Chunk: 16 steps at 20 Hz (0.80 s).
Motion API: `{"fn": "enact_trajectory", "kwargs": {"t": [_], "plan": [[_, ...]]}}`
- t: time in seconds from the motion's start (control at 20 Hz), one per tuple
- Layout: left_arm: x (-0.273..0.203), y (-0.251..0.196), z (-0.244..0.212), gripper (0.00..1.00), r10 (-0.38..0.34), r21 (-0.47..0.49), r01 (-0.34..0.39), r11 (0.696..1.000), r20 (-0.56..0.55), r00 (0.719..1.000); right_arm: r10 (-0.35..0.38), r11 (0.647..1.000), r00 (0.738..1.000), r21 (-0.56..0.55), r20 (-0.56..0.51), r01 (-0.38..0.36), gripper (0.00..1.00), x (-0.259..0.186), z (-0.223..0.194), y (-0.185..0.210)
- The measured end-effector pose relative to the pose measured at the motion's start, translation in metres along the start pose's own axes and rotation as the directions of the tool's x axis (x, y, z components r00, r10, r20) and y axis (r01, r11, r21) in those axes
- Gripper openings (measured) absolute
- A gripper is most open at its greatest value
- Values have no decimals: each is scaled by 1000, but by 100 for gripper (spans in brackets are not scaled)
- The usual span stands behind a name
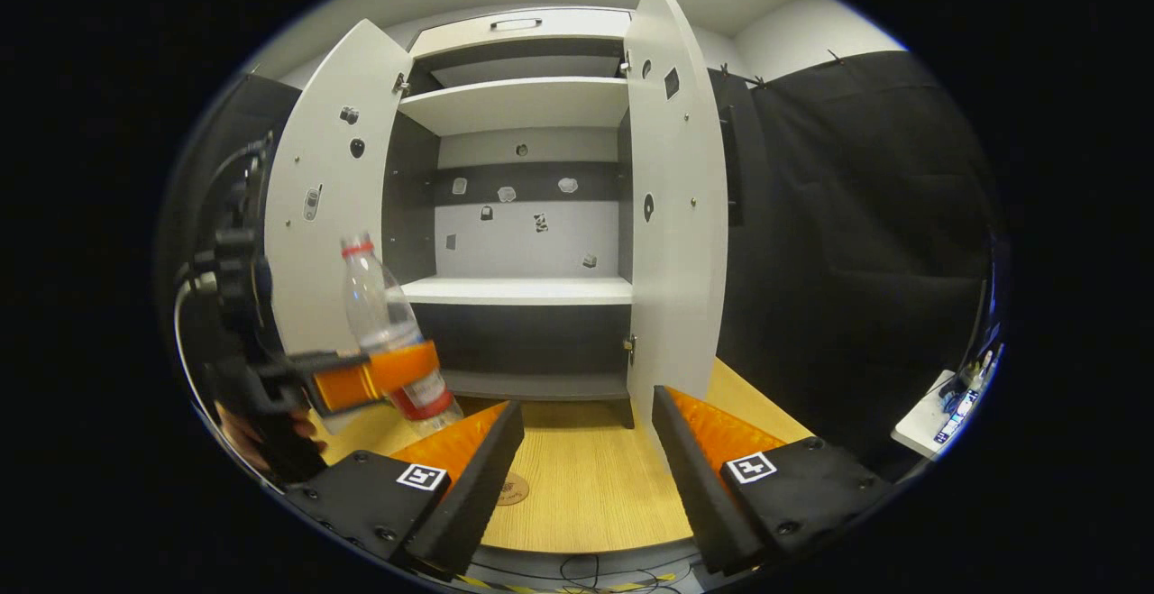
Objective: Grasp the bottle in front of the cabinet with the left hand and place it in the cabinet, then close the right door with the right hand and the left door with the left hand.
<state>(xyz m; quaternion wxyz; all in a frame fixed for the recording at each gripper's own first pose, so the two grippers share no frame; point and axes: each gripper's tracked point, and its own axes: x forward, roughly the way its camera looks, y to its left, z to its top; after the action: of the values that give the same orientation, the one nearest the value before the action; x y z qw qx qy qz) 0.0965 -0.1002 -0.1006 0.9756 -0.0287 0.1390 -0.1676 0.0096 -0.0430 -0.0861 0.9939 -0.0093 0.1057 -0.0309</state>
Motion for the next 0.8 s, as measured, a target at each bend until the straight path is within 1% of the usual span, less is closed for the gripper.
{"fn": "enact_trajectory", "kwargs": {"t": [0.1, 0.2, 0.35, 0.45, 0.5, 0.55, 0.65, 0.7, 0.8], "plan": [[6, 4, 44, 71, 8, 34, -9, 999, 25, 1000, -7, 1000, 1000, 12, 14, 7, 97, -2, 4, -3], [23, 3, 76, 71, -8, 23, 8, 1000, 30, 1000, -25, 1000, 999, 12, 31, 24, 97, -3, 6, -11], [65, 6, 119, 71, -17, 27, 16, 1000, 52, 999, -65, 998, 997, 7, 43, 65, 97, -8, 6, -29], [101, 13, 143, 71, 3, 39, -6, 999, 70, 998, -98, 995, 994, 4, 38, 98, 97, -11, 4, -43], [120, 17, 153, 72, 19, 44, -22, 999, 75, 997, -118, 993, 992, 5, 39, 118, 100, -14, 4, -51], [138, 23, 159, 71, 33, 50, -37, 998, 73, 997, -137, 991, 990, 6, 39, 137, 97, -16, 4, -58], [182, 32, 163, 71, 58, 68, -61, 996, 49, 997, -177, 984, 983, 7, 38, 177, 97, -21, 5, -73], [203, 35, 162, 71, 54, 80, -57, 995, 36, 998, -194, 981, 980, 11, 39, 193, 97, -24, 4, -80], [242, 44, 155, 72, 77, 122, -77, 990, 6, 997, -227, 974, 973, 31, 35, 226, 96, -27, 5, -93]]}}
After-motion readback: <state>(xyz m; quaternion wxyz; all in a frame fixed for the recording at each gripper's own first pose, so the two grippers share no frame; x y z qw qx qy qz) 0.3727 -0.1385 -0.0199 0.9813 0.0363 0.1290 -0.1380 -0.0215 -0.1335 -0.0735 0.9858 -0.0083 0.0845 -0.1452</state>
